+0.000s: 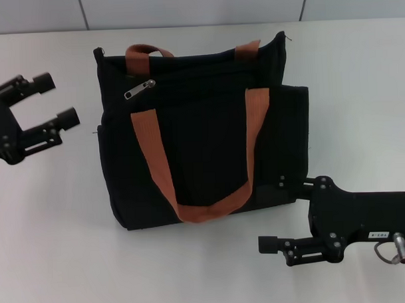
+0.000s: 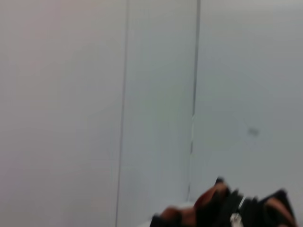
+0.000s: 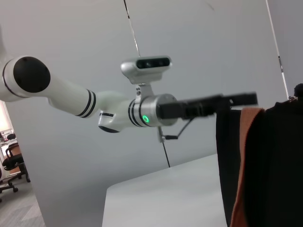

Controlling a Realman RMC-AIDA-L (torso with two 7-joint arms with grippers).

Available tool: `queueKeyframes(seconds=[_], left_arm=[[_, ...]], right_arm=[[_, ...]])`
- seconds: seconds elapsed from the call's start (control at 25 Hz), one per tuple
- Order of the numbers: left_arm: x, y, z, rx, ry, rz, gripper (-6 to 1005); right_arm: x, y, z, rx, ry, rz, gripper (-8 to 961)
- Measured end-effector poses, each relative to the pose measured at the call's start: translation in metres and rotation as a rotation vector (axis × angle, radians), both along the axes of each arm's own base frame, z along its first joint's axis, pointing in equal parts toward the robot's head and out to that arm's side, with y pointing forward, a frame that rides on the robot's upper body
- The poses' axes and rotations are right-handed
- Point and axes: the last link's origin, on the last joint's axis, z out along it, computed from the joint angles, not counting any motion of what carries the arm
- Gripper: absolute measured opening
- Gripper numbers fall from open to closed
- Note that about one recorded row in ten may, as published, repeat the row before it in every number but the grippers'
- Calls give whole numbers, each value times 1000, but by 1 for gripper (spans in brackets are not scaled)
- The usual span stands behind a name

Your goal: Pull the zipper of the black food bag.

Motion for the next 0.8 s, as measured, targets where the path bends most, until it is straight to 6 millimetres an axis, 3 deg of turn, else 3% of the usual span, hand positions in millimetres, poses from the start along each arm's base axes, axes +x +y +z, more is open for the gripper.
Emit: queueKeyframes(seconds=[0.12,0.4,0.8], left_arm=[[-8,7,-13,-46,90,49,769],[-1,19,-38,-83,148,60,765],[7,28,-51,-33,197,11,759]], right_arm=[[-1,1,0,1,-1,4,815],[-1,4,0,8,-9,5,815],[-2,5,1,14,-9,6,814]])
